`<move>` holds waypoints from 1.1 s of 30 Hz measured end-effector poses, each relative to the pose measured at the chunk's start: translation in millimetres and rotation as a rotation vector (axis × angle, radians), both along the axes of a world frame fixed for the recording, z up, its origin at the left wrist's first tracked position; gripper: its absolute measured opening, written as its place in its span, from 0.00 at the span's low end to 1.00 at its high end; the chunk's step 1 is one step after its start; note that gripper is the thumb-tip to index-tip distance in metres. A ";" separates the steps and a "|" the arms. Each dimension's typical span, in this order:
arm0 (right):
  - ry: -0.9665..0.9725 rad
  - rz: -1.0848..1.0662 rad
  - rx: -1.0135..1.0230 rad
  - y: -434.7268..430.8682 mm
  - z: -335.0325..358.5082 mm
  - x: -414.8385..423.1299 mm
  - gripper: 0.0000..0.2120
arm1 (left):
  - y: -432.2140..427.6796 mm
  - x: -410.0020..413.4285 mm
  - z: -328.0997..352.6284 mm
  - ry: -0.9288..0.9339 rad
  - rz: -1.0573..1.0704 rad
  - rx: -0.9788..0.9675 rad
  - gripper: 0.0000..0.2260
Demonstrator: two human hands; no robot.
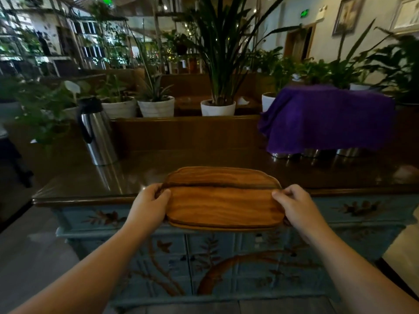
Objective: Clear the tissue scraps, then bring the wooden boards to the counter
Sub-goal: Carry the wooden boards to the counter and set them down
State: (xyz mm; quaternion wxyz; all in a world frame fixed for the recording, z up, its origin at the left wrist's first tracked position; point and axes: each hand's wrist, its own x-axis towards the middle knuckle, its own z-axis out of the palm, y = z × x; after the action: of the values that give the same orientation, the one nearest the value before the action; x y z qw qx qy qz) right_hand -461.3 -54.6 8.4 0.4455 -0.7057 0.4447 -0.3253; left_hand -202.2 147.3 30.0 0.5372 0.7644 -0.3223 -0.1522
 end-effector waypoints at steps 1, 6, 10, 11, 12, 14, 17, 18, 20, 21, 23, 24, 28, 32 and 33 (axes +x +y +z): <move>0.004 0.011 -0.005 -17.1 -2.8 12.5 0.14 | -15.8 12.3 -4.3 -0.022 0.013 0.007 0.04; 0.006 0.075 0.032 -114.2 -22.2 80.0 0.14 | -102.7 77.3 -31.3 -0.026 0.056 0.089 0.05; 0.074 0.148 0.057 -185.9 -28.7 131.5 0.13 | -162.7 129.6 -48.6 0.032 0.061 0.155 0.08; 0.103 0.164 0.057 -201.4 -30.0 143.8 0.13 | -174.3 141.1 -52.3 0.048 0.063 0.175 0.08; 0.146 0.179 0.051 -214.7 -31.0 155.3 0.13 | -184.5 152.0 -56.5 0.049 0.068 0.199 0.07; 0.232 0.206 0.019 -233.9 -31.4 176.0 0.12 | -200.0 169.4 -62.6 0.034 0.086 0.236 0.07; 0.358 0.245 -0.015 -254.9 -37.8 208.8 0.12 | -219.7 197.3 -69.7 0.029 0.112 0.301 0.02; 0.395 0.255 -0.025 -258.8 -39.7 218.0 0.12 | -224.7 205.8 -70.6 0.029 0.107 0.320 0.02; 0.453 0.276 -0.052 -264.3 -43.1 234.7 0.13 | -233.6 222.8 -71.2 0.016 0.099 0.354 0.04; 0.473 0.281 -0.067 -265.9 -44.2 241.7 0.13 | -237.0 230.9 -71.2 -0.010 0.094 0.378 0.05; 0.491 0.270 -0.091 -267.7 -46.1 253.5 0.15 | -243.6 246.8 -72.3 -0.063 0.060 0.430 0.05; 0.501 0.259 -0.104 -268.0 -47.3 258.9 0.15 | -246.7 254.3 -72.6 -0.076 0.036 0.452 0.05; 0.578 0.200 -0.122 -269.1 -49.7 281.8 0.17 | -258.0 281.5 -72.6 -0.117 -0.039 0.502 0.04; 0.629 0.168 -0.147 -270.3 -49.9 294.2 0.17 | -265.7 289.8 -74.8 -0.210 -0.078 0.530 0.09; 0.635 0.167 -0.150 -270.4 -50.8 295.4 0.18 | -267.0 290.9 -75.8 -0.226 -0.081 0.533 0.10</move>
State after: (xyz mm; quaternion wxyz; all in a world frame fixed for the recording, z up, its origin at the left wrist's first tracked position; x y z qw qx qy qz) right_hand -165.9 -324.9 -42.4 0.2568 -0.8365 0.4768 -0.0835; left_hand 88.7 -119.7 -45.8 0.2718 0.8772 -0.3590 -0.1667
